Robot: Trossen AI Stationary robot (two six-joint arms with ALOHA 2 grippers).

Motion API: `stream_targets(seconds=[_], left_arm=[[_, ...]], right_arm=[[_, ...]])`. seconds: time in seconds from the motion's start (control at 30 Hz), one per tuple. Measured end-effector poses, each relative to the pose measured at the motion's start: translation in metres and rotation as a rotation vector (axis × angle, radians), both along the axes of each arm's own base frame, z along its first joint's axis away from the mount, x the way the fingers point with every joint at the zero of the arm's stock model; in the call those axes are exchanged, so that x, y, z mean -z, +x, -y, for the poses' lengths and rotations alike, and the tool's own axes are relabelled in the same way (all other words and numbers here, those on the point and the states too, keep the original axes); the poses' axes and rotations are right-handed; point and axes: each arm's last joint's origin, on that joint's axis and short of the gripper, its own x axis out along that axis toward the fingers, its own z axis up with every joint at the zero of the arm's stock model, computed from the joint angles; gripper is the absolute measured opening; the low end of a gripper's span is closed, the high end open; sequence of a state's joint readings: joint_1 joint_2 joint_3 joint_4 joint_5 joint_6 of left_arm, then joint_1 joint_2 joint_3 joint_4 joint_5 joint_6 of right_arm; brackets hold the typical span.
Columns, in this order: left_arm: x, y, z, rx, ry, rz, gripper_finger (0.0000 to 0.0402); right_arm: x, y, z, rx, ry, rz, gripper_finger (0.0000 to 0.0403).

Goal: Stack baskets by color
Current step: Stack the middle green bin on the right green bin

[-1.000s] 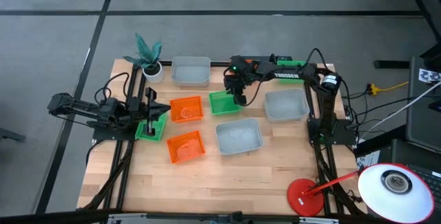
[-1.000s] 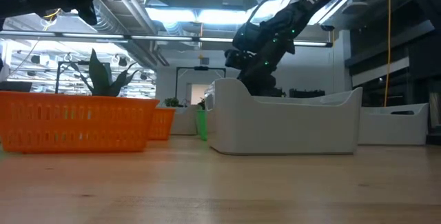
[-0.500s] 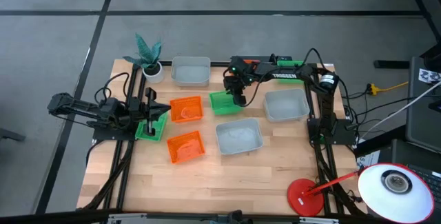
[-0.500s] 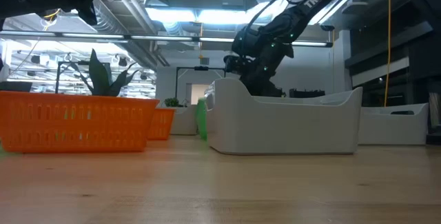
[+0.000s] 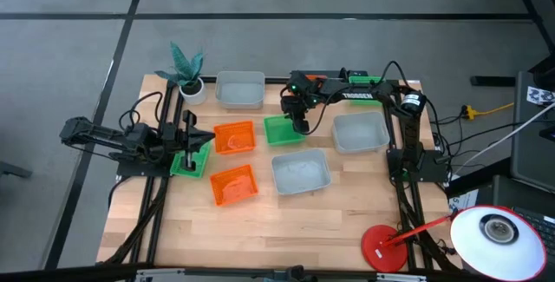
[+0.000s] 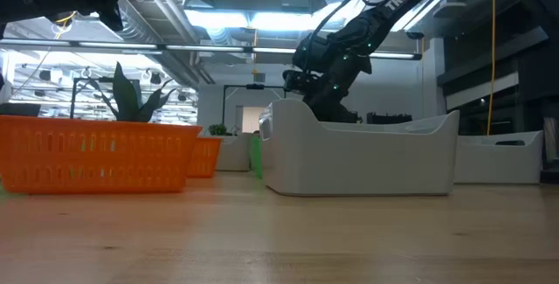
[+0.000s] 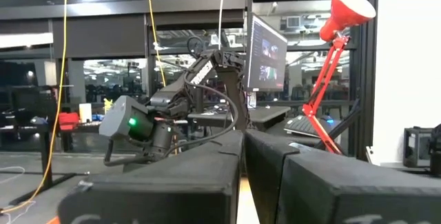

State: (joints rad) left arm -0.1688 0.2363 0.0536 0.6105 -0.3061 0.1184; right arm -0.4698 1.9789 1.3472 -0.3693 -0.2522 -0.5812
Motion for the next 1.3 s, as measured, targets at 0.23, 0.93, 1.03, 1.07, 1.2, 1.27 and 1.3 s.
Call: stream_targets(seconds=[0.23,0.93,1.03,1.07,1.2,1.27,1.3], left_arm=[[0.000,0.000,0.000,0.000,0.000,0.000,0.0009],[0.000,0.000,0.000,0.001,-0.002,0.000,0.0009],[0.000,0.000,0.000,0.001,-0.002,0.000,0.0009],[0.000,0.000,0.000,0.001,-0.002,0.001,0.0009],[0.000,0.000,0.000,-0.004,0.009,-0.001,0.0009],[0.000,0.000,0.000,-0.015,0.034,-0.005,0.0009],[0.000,0.000,0.000,-0.018,0.041,-0.006,0.0009]], right_arm=[[0.000,0.001,-0.001,-0.002,-0.004,0.007,0.0092],[0.017,-0.001,0.000,0.002,0.046,-0.062,0.0092],[0.017,-0.001,0.000,0.033,0.064,-0.059,0.0077],[0.017,0.000,0.000,0.046,0.069,-0.059,0.0063],[0.015,0.001,-0.003,0.068,0.062,-0.060,0.0011],[0.008,0.001,-0.006,0.082,0.020,-0.065,0.0006],[0.002,-0.001,-0.008,0.087,-0.004,-0.070,0.0005]])
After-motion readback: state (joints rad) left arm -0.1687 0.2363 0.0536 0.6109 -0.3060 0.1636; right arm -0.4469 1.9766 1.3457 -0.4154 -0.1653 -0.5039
